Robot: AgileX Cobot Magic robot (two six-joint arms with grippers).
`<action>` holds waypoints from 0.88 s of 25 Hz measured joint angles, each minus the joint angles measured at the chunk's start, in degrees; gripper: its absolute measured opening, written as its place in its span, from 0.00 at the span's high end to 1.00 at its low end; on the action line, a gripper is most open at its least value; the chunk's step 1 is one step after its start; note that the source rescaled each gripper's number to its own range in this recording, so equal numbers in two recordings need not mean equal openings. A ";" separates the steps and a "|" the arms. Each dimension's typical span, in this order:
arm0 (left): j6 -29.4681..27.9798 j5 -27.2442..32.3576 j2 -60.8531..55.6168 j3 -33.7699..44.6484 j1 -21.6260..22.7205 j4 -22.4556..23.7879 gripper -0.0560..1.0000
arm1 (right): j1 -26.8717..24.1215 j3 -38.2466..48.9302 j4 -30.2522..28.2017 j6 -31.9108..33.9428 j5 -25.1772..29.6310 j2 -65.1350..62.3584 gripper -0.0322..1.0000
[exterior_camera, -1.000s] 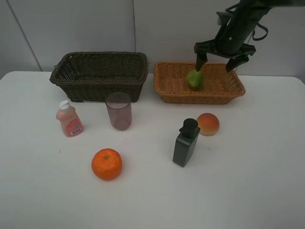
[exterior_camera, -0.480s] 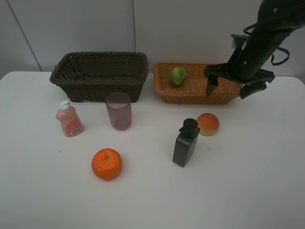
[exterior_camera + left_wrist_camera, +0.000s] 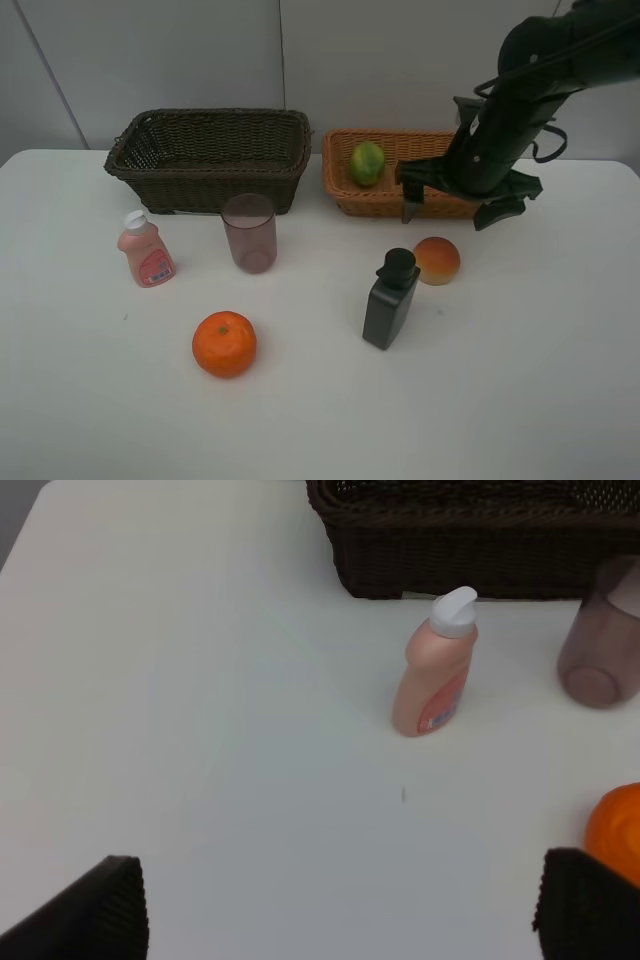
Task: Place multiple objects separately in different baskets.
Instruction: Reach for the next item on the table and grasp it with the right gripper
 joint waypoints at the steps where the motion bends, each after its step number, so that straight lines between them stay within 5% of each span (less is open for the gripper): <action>1: 0.00 0.00 0.00 0.00 0.00 0.00 0.00 | 0.01 0.00 -0.56 0.42 -0.06 0.57 0.02; 12: 0.00 0.00 0.00 0.00 0.00 0.00 0.00 | 0.66 0.23 -4.09 5.98 -3.94 3.32 0.02; 22: 0.00 0.00 0.00 0.00 0.00 0.00 0.00 | 0.66 7.80 -5.63 8.25 -13.88 3.70 0.02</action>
